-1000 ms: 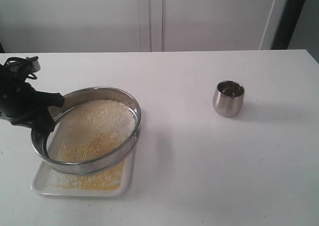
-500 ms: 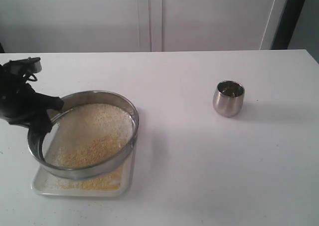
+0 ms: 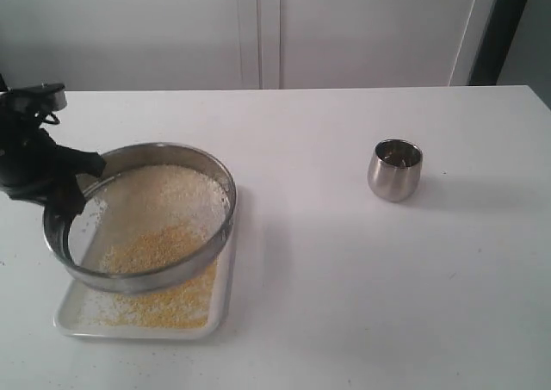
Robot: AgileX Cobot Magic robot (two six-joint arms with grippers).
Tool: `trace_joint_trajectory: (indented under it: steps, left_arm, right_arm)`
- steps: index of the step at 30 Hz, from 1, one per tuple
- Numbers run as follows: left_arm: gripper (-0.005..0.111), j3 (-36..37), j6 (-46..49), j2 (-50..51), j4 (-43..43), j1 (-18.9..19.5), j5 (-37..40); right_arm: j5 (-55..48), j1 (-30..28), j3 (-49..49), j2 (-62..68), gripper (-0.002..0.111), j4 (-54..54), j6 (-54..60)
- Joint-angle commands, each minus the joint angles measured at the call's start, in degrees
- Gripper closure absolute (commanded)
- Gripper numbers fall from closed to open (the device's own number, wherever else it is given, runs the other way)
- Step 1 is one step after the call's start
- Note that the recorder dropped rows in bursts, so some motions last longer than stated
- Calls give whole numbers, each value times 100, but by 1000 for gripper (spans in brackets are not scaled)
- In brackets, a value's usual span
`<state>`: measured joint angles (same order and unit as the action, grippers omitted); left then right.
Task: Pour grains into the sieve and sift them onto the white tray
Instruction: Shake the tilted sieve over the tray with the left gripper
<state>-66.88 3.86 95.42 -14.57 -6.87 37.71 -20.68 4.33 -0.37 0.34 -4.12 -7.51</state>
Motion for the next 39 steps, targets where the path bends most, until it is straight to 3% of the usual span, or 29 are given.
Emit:
trace_joint_trajectory:
  steps: [1,4,8,11,13,14,16,19,21,22,23,24,25,26,28,29,30,34,37,39]
  left_arm:
    - [107,-996,-219,574,-87,153,1228]
    - [107,-715,-173,384,-193,71,1582]
    - [107,120,-178,-434,-301,-199,73]
    - [107,-36,-150,-198,-247,-115,-465]
    - [107,-542,-150,322,-247,18,-55]
    - [107,-966,-161,706,-289,102,590]
    - [107,-834,-33,648,-478,72,851]
    - [107,191,400,-68,-869,-267,-195]
    - [107,-17,65,49,-681,-76,-907]
    - [107,-205,6,208,-681,61,-796]
    - [107,-674,-45,543,-681,338,13]
    - [107,-799,29,662,-681,429,836]
    - [107,-600,325,630,-696,418,1153]
    - [107,-166,544,396,-894,306,953]
    - [107,629,816,-137,-1216,-26,-738]
    - [107,667,761,-116,-1205,-50,-1301]
    - [107,460,741,102,-1189,26,-1321]
    - [107,-230,651,682,-1189,172,-229]
    - [107,-32,979,460,-1212,52,262]
    - [107,396,994,69,-1226,-126,-231]
  right_arm:
    - [67,-43,37,-34,108,-23,-25]
    - [67,-43,37,-34,108,-23,-25]
    - [67,-43,37,-34,108,-23,-25]
    - [67,-43,37,-34,108,-23,-25]
    - [67,-43,37,-34,108,-23,-25]
    - [67,-43,37,-34,108,-23,-25]
    - [67,-43,37,-34,108,-23,-25]
    - [67,-43,37,-34,108,-23,-25]
    - [67,-43,37,-34,108,-23,-25]
    - [67,-43,37,-34,108,-23,-25]
    - [67,-43,37,-34,108,-23,-25]
    - [67,-43,37,-34,108,-23,-25]
    - [67,-43,37,-34,108,-23,-25]
    - [67,-43,37,-34,108,-23,-25]
    - [67,-43,37,-34,108,-23,-25]
    - [67,-43,37,-34,108,-23,-25]
    - [67,-43,37,-34,108,-23,-25]
    - [67,-43,37,-34,108,-23,-25]
    - [67,-43,37,-34,108,-23,-25]
    - [67,-43,37,-34,108,-23,-25]
